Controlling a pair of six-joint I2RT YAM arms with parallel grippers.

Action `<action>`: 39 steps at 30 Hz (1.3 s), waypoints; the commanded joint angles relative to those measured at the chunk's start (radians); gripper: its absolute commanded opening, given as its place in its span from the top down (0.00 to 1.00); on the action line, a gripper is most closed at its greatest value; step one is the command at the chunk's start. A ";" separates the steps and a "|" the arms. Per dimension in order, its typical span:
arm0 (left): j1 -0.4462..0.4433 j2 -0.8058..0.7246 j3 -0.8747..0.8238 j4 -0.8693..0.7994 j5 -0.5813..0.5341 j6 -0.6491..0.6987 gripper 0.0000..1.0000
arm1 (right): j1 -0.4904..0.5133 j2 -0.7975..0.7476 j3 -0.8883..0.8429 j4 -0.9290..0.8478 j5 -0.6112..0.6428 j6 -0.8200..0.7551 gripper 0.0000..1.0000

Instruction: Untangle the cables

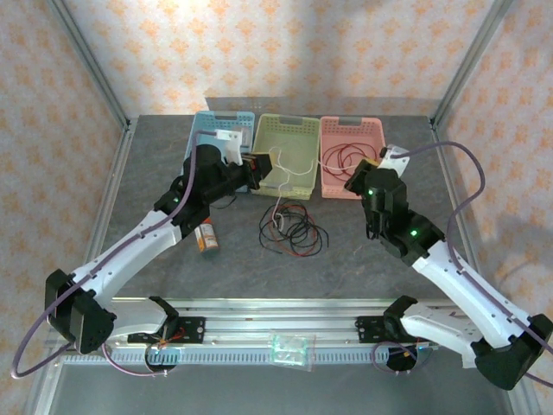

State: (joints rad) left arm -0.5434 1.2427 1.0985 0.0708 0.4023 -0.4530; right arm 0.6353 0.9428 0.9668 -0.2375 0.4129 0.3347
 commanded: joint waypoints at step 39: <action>-0.006 0.219 0.668 -0.192 0.049 0.146 1.00 | 0.071 0.213 -0.438 0.606 -0.626 -0.005 0.24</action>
State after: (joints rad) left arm -0.5434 1.4563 1.7348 -0.1226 0.4339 -0.3271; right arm 0.6880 1.1152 0.5102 0.2634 -0.2020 0.3367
